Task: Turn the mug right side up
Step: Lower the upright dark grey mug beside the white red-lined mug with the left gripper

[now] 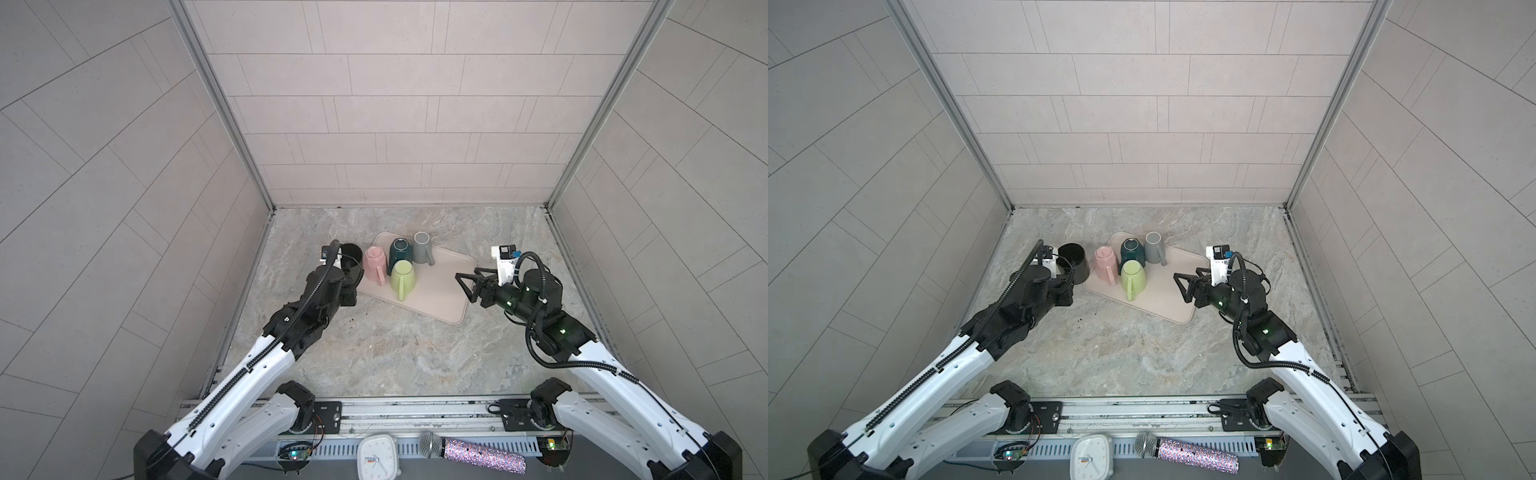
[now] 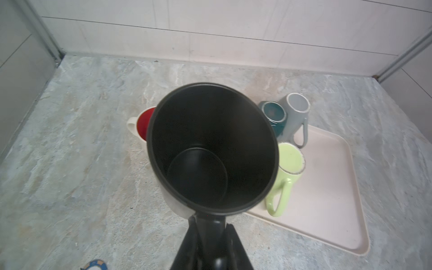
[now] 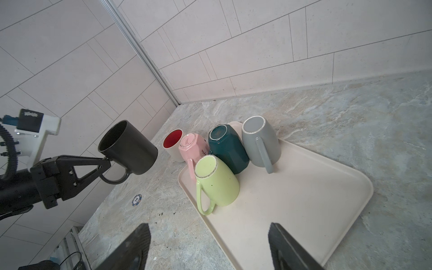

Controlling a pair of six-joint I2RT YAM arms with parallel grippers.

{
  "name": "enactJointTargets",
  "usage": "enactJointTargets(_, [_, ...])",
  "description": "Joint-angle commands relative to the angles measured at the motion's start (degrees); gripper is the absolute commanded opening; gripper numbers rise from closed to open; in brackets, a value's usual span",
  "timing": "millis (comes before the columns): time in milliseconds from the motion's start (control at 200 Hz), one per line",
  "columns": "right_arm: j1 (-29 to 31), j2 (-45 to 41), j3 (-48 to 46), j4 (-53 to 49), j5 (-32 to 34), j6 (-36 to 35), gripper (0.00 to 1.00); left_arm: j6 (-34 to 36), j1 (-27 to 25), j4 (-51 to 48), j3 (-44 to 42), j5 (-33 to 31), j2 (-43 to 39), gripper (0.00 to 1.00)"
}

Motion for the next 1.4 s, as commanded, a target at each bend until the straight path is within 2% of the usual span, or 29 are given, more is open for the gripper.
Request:
enactJointTargets(0, [-0.3,-1.6,-1.2,-1.7,-1.1,-0.9,0.8,-0.2,2.8,4.1,-0.2,-3.8,-2.5,0.0])
enactJointTargets(215, [0.6,-2.9,-1.2,-3.9,-1.8,-2.3,0.8,-1.3,8.3,6.1,-3.3,-4.9,-2.3,0.0])
enactJointTargets(410, [2.7,-3.7,-1.0,-6.1,1.3,-3.9,0.81,-0.2,9.3,8.6,-5.4,-7.0,-0.1,0.0])
enactJointTargets(811, [2.9,-4.3,-0.5,-9.1,4.6,-5.5,0.82,1.5,11.6,17.4,-10.7,-11.2,5.8,0.0])
enactJointTargets(1076, [2.9,-4.0,-0.6,-9.7,5.7,-5.9,0.82,0.6,14.1,22.8,-12.3,-10.3,10.4,0.0])
enactJointTargets(1396, [2.8,-3.7,-1.8,-9.8,7.3,-6.2,0.82,0.0,14.9,30.9,-11.8,-10.3,19.0,0.0])
